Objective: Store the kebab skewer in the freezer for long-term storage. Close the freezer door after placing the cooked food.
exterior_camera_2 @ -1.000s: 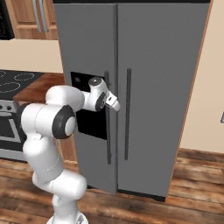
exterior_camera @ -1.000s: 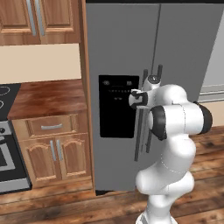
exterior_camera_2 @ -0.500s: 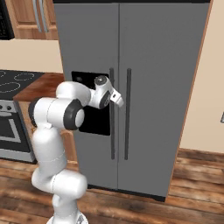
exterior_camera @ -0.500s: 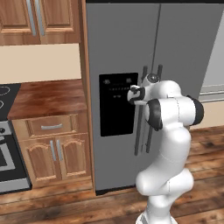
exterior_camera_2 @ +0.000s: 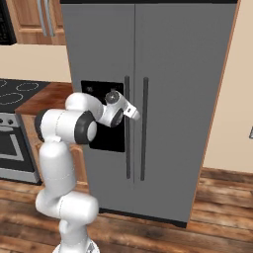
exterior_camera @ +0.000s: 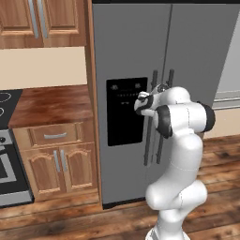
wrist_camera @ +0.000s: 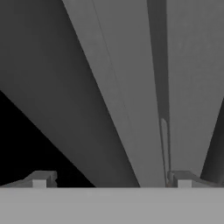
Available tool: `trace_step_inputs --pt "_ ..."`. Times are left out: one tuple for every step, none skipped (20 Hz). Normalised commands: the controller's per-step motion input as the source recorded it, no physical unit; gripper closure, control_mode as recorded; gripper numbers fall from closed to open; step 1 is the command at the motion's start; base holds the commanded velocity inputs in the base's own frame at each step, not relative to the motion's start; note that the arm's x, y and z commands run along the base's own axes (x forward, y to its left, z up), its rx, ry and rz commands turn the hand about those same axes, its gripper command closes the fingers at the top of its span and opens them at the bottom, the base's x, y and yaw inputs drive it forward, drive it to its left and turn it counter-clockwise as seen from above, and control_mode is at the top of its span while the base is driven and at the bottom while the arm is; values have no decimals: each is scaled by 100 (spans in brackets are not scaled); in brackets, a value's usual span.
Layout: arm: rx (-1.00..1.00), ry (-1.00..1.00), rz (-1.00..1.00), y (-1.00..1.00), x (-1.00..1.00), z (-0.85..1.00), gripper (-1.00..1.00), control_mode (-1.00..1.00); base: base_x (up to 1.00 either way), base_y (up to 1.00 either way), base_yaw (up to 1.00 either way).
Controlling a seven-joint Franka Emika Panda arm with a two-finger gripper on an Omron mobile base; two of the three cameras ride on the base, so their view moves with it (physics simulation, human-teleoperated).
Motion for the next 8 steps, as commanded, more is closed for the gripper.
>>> trace_step_inputs --pt "0 -6 0 0 51 0 -100 -100 0 0 0" --pt "0 -5 0 0 49 0 -100 -100 0 0 0" --pt "0 -2 0 0 49 0 -100 -100 0 0 0" --pt "0 -1 0 0 47 0 -100 -100 0 0 0" --pt "0 0 0 0 45 0 -100 -100 0 0 0" --pt "0 0 0 0 42 0 -100 -100 0 0 0" --pt "0 0 0 0 38 0 -100 -100 0 0 0" --pt "0 0 0 0 36 0 -100 -100 0 0 0"
